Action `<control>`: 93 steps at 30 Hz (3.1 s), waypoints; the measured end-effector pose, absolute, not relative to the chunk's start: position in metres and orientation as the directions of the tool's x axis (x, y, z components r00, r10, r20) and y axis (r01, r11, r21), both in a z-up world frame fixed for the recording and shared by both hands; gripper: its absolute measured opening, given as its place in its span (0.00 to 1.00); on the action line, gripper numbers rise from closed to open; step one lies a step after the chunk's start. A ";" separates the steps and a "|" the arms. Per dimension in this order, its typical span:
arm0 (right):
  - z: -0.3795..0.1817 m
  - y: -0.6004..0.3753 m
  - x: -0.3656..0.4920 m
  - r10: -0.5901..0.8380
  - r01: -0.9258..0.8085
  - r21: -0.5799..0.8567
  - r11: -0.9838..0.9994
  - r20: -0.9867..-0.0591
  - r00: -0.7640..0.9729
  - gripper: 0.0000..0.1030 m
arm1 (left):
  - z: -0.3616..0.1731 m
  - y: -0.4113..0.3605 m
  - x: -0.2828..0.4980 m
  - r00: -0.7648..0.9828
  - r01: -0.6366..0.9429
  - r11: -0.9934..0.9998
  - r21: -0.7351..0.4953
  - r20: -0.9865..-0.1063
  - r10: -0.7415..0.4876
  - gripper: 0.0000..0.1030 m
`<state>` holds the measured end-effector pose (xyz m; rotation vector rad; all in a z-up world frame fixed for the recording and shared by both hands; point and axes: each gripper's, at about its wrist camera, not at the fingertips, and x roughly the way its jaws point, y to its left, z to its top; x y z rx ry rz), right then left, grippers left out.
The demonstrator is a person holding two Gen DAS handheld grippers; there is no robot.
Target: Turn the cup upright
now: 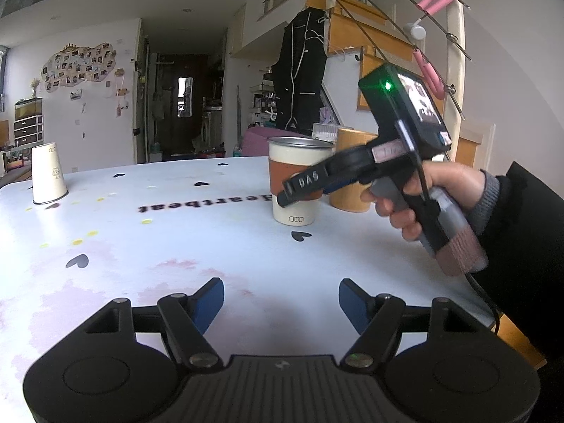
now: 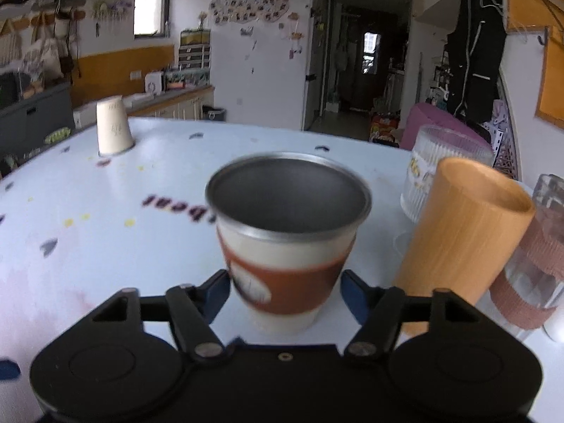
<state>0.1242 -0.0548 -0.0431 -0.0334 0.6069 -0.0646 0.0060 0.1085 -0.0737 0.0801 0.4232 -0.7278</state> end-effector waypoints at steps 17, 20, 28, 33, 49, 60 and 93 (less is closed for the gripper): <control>-0.042 -0.057 0.125 -0.136 0.126 -0.052 0.991 -0.475 0.870 0.76 | -0.063 0.106 0.008 0.713 0.622 0.781 -0.054 -0.373 -0.593 0.82; -0.026 -0.057 0.094 -0.136 0.137 -0.026 0.990 -0.418 0.898 0.81 | -0.052 0.109 0.008 0.740 0.598 0.799 -0.058 -0.343 -0.579 0.88; -0.009 -0.063 0.016 -0.180 0.192 0.001 0.981 -0.353 0.918 0.85 | -0.022 0.111 0.012 0.806 0.511 0.856 -0.082 -0.300 -0.510 1.00; -0.005 -0.064 -0.023 -0.197 0.210 0.009 0.978 -0.316 0.928 0.90 | -0.011 0.107 0.005 0.827 0.478 0.875 -0.071 -0.299 -0.476 1.00; 0.003 -0.058 -0.084 -0.231 0.234 -0.022 0.972 -0.264 0.936 1.00 | -0.008 0.100 -0.018 0.847 0.431 0.901 -0.052 -0.322 -0.424 1.00; 0.002 -0.059 -0.086 -0.245 0.248 -0.024 0.968 -0.265 0.932 1.00 | -0.005 0.098 -0.023 0.859 0.421 0.906 -0.034 -0.307 -0.410 1.00; 0.003 -0.058 -0.088 -0.246 0.247 -0.028 0.969 -0.265 0.933 1.00 | -0.006 0.101 -0.021 0.862 0.408 0.912 -0.031 -0.315 -0.396 1.00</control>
